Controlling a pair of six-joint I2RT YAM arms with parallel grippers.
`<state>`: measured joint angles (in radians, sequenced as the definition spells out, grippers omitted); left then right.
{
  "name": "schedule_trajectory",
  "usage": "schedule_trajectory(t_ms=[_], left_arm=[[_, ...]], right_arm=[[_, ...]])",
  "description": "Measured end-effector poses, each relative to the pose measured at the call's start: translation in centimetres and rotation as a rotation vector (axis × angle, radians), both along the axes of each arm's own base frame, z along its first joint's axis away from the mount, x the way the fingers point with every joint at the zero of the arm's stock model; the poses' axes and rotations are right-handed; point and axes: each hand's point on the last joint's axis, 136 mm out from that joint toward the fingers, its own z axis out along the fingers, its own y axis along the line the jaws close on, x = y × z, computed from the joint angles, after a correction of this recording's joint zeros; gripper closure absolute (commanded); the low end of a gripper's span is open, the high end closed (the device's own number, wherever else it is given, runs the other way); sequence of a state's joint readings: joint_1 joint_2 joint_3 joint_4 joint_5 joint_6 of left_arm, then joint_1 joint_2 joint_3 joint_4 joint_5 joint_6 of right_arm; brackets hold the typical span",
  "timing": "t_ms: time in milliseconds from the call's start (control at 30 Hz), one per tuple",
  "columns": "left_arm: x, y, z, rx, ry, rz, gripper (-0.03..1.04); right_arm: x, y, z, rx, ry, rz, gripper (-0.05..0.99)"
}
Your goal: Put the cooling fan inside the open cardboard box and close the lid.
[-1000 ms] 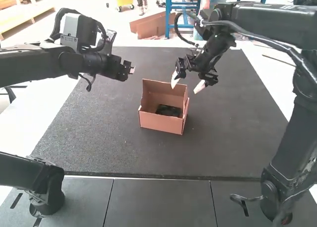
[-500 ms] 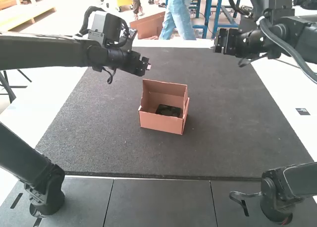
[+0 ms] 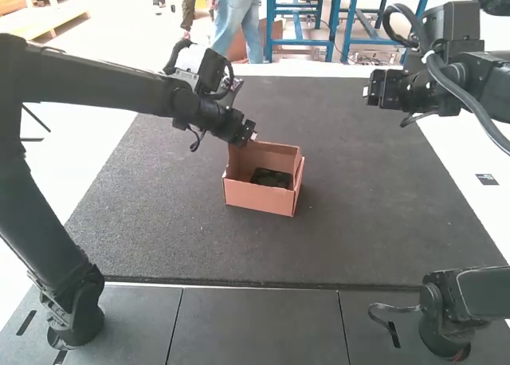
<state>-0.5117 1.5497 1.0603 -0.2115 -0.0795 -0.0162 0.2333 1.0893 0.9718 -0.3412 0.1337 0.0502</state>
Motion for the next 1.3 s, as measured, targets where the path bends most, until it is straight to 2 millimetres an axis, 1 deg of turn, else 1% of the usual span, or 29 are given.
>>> schedule_trajectory(t_ms=[67, 267, 400, 500, 767, 900, 1067, 1167, 1200, 1233, 1267, 1300], left_arm=[[-0.3, 0.2, -0.9, 0.017, 0.03, 0.0, 0.04], [-1.4, 0.5, -2.0, 0.047, 0.087, -0.005, 0.04], [-2.1, 0.3, -2.7, 0.06, 0.109, -0.016, 0.04], [-2.6, 0.5, -3.6, 0.071, 0.127, -0.019, 0.04], [-3.5, 0.5, -5.8, 0.077, 0.12, -0.027, 0.04], [-4.0, 0.8, -7.3, 0.089, 0.109, -0.026, 0.04], [-4.1, 0.9, -8.0, 0.082, 0.082, -0.029, 0.04], [-4.2, 1.0, -7.8, 0.087, 0.093, -0.027, 0.04], [-4.2, 1.1, -7.1, 0.091, 0.099, -0.024, 0.04], [-4.1, 1.2, -6.1, 0.09, 0.095, -0.019, 0.04], [-3.8, 1.1, -4.4, 0.077, 0.073, -0.014, 0.04], [-3.1, 0.9, -1.9, 0.047, 0.031, -0.006, 0.04]], right_arm=[[0.0, 0.1, 0.0, -0.001, 0.001, 0.004, 0.03], [-0.1, 0.3, -0.1, 0.005, 0.006, 0.018, 0.03], [-0.1, 0.4, -0.2, 0.007, 0.01, 0.025, 0.03], [-0.2, 0.5, -0.2, 0.008, 0.012, 0.028, 0.03], [-0.5, 0.6, -0.8, 0.009, 0.038, 0.037, 0.03], [-0.6, 0.6, -0.8, 0.009, 0.041, 0.037, 0.03], [-0.7, 0.6, -1.0, 0.008, 0.051, 0.04, 0.03], [-0.8, 0.6, -1.2, 0.008, 0.06, 0.042, 0.03], [-0.9, 0.7, -1.2, 0.008, 0.062, 0.044, 0.03], [-0.9, 0.7, -1.3, 0.01, 0.064, 0.047, 0.03], [-0.9, 0.8, -1.2, 0.013, 0.064, 0.051, 0.03], [-0.9, 0.9, -1.2, 0.016, 0.064, 0.056, 0.03]])
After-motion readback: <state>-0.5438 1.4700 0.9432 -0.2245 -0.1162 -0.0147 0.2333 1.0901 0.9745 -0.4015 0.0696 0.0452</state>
